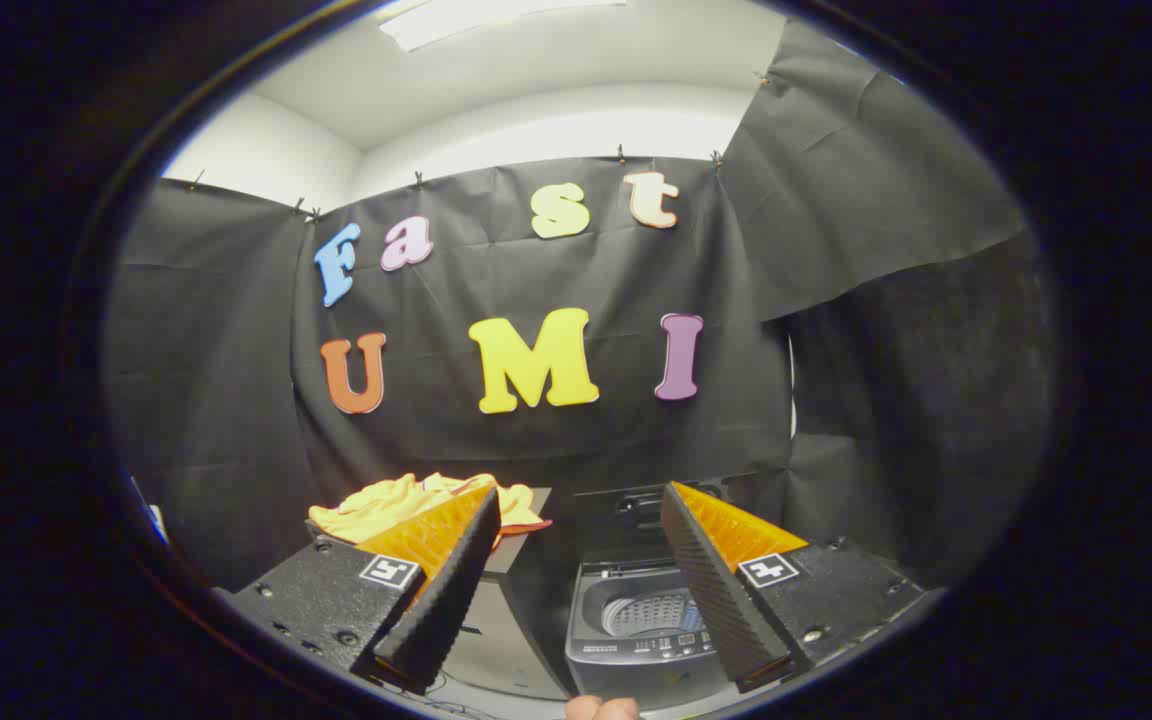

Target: Put the clothes into the washing machine and then close the washing machine lid.

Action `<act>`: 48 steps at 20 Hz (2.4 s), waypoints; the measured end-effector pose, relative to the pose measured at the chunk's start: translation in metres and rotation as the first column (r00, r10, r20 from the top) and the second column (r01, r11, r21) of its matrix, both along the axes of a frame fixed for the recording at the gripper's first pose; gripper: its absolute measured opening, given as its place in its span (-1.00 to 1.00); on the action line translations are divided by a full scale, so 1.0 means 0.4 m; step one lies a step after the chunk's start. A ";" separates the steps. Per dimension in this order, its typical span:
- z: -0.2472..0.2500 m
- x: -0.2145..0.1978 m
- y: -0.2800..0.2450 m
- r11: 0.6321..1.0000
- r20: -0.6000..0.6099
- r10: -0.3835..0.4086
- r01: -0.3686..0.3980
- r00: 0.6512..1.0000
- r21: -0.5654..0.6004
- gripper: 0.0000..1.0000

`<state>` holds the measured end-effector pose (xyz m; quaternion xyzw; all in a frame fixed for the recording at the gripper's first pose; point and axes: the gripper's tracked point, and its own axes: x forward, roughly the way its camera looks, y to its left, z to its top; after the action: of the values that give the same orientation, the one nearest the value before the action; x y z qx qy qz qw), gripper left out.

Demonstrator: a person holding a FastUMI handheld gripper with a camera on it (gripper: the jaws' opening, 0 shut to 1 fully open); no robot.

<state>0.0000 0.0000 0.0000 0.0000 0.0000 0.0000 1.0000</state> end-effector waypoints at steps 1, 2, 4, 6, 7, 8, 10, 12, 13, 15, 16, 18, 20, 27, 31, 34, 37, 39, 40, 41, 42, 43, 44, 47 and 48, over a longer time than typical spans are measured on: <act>0.003 -0.004 0.011 1.000 0.004 0.007 -0.007 1.000 -0.003 1.00; 0.005 -0.004 0.022 1.000 0.001 0.014 -0.014 1.000 -0.016 1.00; 0.004 -0.013 0.020 0.999 0.006 0.010 -0.010 1.000 -0.038 1.00; 0.010 -0.016 0.020 0.999 0.017 0.007 -0.006 1.000 -0.035 1.00; 0.002 -0.020 0.022 0.999 0.010 0.007 -0.007 1.000 -0.035 1.00; 0.002 -0.021 0.016 0.999 0.010 -0.001 0.001 1.000 -0.036 1.00; 0.019 -0.024 0.017 0.999 0.021 -0.007 0.008 1.000 -0.036 1.00; 0.036 -0.023 0.034 0.999 0.037 0.006 -0.005 0.999 -0.044 1.00; 0.035 -0.020 0.039 0.998 0.036 0.008 -0.006 0.999 -0.058 1.00; 0.040 -0.020 0.048 0.997 0.041 0.015 -0.012 0.999 -0.074 1.00; 0.040 -0.025 0.057 0.997 0.042 0.022 -0.019 0.999 -0.076 1.00; 0.028 -0.030 0.066 0.996 0.031 0.029 -0.026 0.999 -0.088 1.00; 0.027 -0.029 0.069 0.995 0.025 0.030 -0.028 0.999 -0.095 1.00; 0.020 -0.008 0.102 0.995 0.009 0.038 -0.037 0.999 -0.093 1.00; 0.019 0.039 0.174 0.993 -0.021 0.075 -0.077 0.997 -0.088 1.00; 0.017 0.116 0.241 0.991 -0.070 0.094 -0.100 0.993 -0.086 1.00; 0.002 0.237 0.318 0.989 -0.140 0.116 -0.127 0.983 -0.073 1.00; -0.024 0.327 0.372 0.986 -0.202 0.138 -0.153 0.970 -0.061 1.00; -0.035 0.368 0.397 0.985 -0.232 0.147 -0.163 0.962 -0.053 1.00; -0.053 0.411 0.423 0.984 -0.267 0.153 -0.171 0.952 -0.045 1.00; -0.065 0.455 0.449 0.984 -0.289 0.156 -0.173 0.945 -0.036 1.00; -0.085 0.496 0.467 0.985 -0.324 0.148 -0.167 0.935 -0.033 1.00; -0.105 0.531 0.488 0.986 -0.358 0.149 -0.167 0.922 -0.020 1.00; -0.174 0.622 0.566 0.985 -0.442 0.170 -0.164 0.881 0.051 1.00; -0.193 0.651 0.585 0.987 -0.463 0.160 -0.153 0.872 0.052 1.00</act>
<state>0.2602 0.2341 -0.0773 0.0068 0.2398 0.0808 0.9674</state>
